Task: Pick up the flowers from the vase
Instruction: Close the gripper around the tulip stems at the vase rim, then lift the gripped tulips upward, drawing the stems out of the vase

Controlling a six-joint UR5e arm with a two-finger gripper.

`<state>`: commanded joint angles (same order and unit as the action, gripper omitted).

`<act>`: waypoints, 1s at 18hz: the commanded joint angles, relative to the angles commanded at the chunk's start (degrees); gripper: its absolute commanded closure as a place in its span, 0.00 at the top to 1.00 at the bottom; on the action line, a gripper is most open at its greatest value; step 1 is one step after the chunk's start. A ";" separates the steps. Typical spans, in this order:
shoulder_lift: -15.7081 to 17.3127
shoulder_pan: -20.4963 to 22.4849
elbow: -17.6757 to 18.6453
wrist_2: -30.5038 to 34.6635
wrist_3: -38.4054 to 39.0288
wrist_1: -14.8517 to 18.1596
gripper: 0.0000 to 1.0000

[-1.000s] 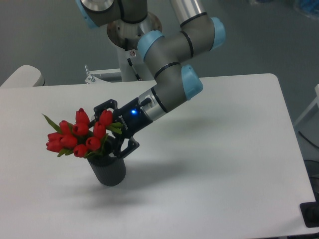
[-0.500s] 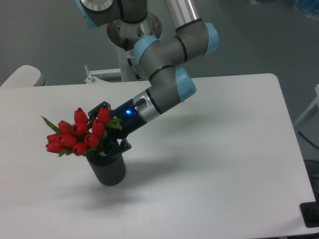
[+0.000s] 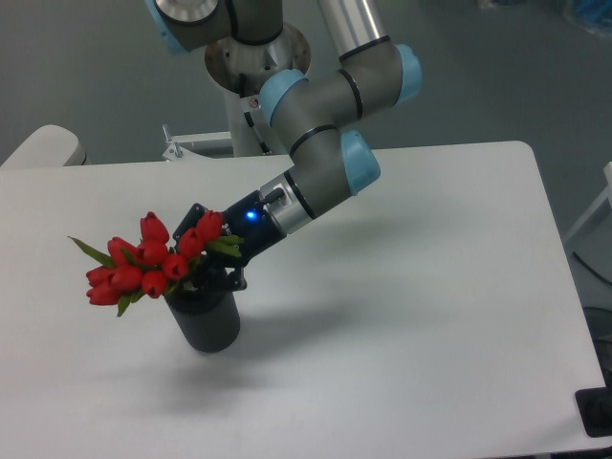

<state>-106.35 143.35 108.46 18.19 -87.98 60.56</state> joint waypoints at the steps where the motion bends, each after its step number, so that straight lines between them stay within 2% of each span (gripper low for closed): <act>1: 0.09 0.26 0.00 -0.09 0.00 0.00 0.14; 3: 0.35 0.70 -0.18 -0.87 0.00 0.00 0.08; 7: 0.44 1.50 -0.09 -4.12 0.26 0.00 0.08; 18: 5.27 2.02 -0.26 -7.56 12.81 0.00 0.09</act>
<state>-101.08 145.37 108.20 10.63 -75.17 60.56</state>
